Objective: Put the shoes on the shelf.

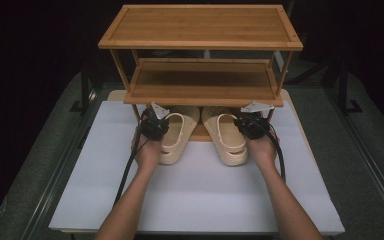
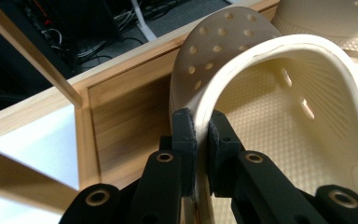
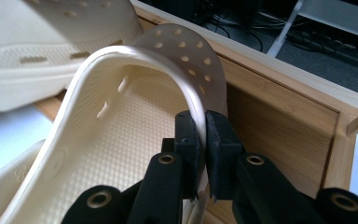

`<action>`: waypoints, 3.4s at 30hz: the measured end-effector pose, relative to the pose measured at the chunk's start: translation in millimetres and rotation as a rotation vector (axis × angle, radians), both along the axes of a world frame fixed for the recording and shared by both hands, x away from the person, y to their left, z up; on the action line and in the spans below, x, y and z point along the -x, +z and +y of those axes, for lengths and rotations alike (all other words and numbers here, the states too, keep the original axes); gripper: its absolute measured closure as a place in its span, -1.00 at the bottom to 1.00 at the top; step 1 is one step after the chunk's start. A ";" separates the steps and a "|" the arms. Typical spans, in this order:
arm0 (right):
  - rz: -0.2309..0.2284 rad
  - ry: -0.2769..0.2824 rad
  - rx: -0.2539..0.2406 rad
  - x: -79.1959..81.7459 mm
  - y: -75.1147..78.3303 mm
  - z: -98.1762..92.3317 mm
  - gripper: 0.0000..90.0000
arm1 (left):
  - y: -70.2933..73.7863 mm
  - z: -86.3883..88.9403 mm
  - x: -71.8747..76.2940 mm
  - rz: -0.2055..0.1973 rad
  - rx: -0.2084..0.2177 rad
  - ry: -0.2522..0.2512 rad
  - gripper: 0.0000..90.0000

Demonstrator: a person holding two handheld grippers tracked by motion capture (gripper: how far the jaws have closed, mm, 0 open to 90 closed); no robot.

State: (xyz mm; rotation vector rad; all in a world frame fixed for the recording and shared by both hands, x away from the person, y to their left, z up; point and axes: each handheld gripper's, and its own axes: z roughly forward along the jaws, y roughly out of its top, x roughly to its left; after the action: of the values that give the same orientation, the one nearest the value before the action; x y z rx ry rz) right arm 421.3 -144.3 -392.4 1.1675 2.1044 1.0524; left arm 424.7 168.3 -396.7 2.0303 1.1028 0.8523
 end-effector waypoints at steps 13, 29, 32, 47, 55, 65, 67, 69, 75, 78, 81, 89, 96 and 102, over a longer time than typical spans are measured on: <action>0.098 0.139 -0.146 21.1 14.3 -21.1 -0.07 | 27.2 35.5 21.4 0.064 0.160 -0.172 -0.07; 0.172 0.294 -0.148 81.9 -1.6 -46.6 -0.58 | 1.0 76.2 66.8 0.218 0.182 -0.372 -0.81; 0.206 0.305 -0.137 78.2 -15.7 -40.3 -0.60 | -11.6 71.0 63.0 0.254 0.155 -0.387 -0.84; 0.239 0.328 -0.090 55.4 -37.5 -20.5 -0.70 | -34.3 36.6 41.5 0.277 0.120 -0.388 -0.91; 0.225 0.328 -0.079 38.6 -36.5 -8.9 -0.69 | -38.2 12.7 27.7 0.257 0.119 -0.344 -0.94; 0.197 0.325 -0.041 15.2 -32.0 8.2 -0.69 | -41.1 -8.9 10.2 0.234 0.130 -0.301 -0.94; 0.193 0.320 -0.039 11.1 -32.1 10.2 -0.69 | -41.3 -11.2 6.0 0.235 0.137 -0.297 -0.94; 0.188 0.317 -0.038 7.8 -32.1 12.2 -0.69 | -41.5 -13.9 2.4 0.232 0.137 -0.291 -0.94; 0.181 0.299 -0.035 -1.5 -32.7 16.6 -0.69 | -42.4 -25.3 -7.4 0.231 0.152 -0.282 -0.94; 0.175 0.288 -0.034 -6.1 -33.2 17.7 -0.69 | -43.2 -29.6 -11.6 0.225 0.156 -0.260 -0.94; 0.173 0.280 -0.045 -7.7 -34.4 16.2 -0.68 | -43.8 -31.2 -14.2 0.223 0.163 -0.254 -0.95; 0.182 0.277 -0.043 -6.6 -34.2 15.1 -0.67 | -41.8 -27.1 -14.3 0.231 0.144 -0.279 -0.94; 0.183 0.267 -0.061 5.0 -28.2 -2.3 -0.69 | -26.5 -13.4 -5.5 0.220 0.136 -0.304 -0.93; 0.141 0.245 -0.069 31.7 -20.8 -26.6 -0.69 | -16.9 9.6 17.7 0.219 0.141 -0.336 -0.93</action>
State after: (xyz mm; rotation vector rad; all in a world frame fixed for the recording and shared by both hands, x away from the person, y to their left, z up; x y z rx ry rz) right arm 389.6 -170.9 -413.3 1.0626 2.3857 1.1904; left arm 407.0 177.8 -413.6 2.1422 0.8705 0.3804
